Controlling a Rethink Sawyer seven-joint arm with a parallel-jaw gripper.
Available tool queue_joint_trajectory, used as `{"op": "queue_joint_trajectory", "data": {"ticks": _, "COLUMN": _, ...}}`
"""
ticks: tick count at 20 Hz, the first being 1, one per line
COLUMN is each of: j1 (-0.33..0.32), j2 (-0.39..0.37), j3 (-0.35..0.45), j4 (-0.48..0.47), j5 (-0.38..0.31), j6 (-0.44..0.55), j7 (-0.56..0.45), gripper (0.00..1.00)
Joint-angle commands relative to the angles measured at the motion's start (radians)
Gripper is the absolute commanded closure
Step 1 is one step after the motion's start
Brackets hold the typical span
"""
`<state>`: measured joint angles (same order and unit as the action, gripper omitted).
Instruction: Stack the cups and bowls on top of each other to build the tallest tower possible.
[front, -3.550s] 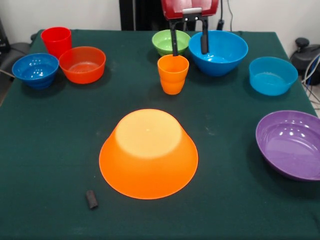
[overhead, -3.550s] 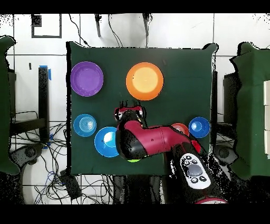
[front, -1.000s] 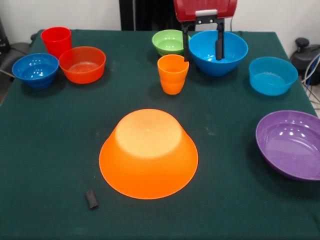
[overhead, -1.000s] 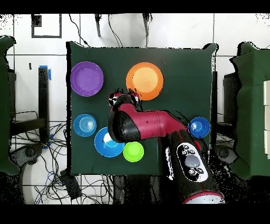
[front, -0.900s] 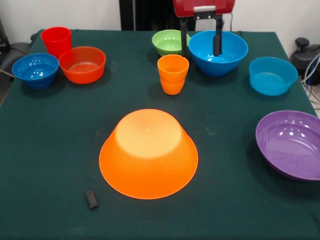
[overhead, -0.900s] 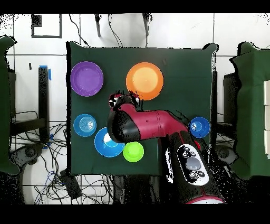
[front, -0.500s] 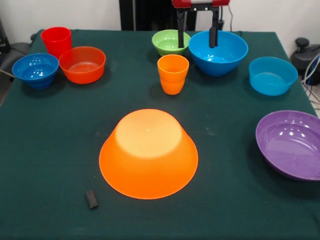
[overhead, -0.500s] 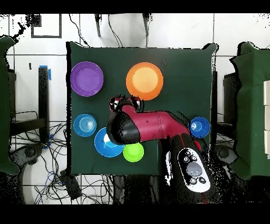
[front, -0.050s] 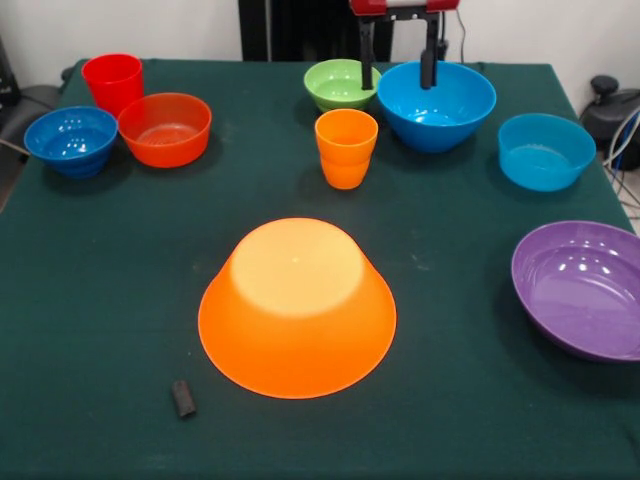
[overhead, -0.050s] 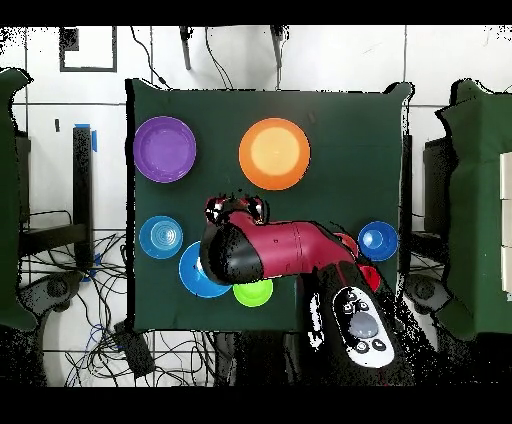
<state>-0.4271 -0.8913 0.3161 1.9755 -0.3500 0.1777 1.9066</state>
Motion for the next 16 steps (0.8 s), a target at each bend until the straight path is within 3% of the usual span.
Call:
{"op": "queue_joint_trajectory", "data": {"ticks": 1, "j1": -0.019, "j2": -0.009, "j3": 0.020, "j4": 0.118, "j5": -0.045, "j6": 0.003, "j7": 0.057, "gripper": 0.00}}
{"op": "queue_joint_trajectory", "data": {"ticks": 7, "j1": -0.032, "j2": -0.005, "j3": 0.003, "j4": 0.152, "j5": -0.074, "j6": -0.035, "j7": 0.053, "gripper": 0.00}}
{"op": "queue_joint_trajectory", "data": {"ticks": 16, "j1": -0.083, "j2": 0.115, "j3": 0.030, "j4": 0.110, "j5": -0.099, "j6": -0.103, "j7": 0.039, "gripper": 0.00}}
